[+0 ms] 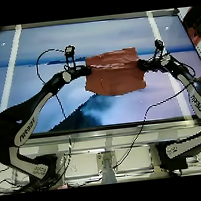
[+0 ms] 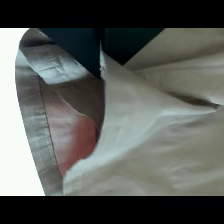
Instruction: Fold the clothes and pants, and hang the long-sleeved shirts on hangers.
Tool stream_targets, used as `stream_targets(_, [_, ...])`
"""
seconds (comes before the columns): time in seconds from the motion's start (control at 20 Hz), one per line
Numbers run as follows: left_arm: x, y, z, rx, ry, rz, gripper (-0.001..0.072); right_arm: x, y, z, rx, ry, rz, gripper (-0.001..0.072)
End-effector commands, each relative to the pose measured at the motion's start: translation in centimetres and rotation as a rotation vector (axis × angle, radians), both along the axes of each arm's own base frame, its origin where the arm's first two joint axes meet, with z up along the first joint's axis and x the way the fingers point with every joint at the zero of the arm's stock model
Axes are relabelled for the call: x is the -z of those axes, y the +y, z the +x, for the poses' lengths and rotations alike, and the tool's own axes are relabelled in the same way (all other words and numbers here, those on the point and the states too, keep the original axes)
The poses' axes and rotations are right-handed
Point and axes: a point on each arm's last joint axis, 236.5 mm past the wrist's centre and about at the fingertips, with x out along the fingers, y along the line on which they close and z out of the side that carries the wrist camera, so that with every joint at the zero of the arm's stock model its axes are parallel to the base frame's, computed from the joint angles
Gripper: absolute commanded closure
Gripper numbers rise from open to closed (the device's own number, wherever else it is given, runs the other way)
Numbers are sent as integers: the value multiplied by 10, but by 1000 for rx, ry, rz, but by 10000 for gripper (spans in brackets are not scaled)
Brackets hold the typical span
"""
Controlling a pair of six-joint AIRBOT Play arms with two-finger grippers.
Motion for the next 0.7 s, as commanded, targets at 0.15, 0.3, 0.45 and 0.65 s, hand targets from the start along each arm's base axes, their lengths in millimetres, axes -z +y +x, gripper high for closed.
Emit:
stream_targets(0.15, [0,-11,-3,15,-15,1,79,6,4,-5,-20,29,7,244])
stream_targets(0.3, [-9,-9,-2,17,-24,-2,79,4,12,-20,-123,84,-13,76])
stream_targets(0.45, [-34,5,-16,147,-62,148,79,-17,-3,-35,-216,137,-111,85])
stream_targets(0.65, [-32,51,-70,274,161,272,94,-52,-64,-68,-181,227,-218,85])
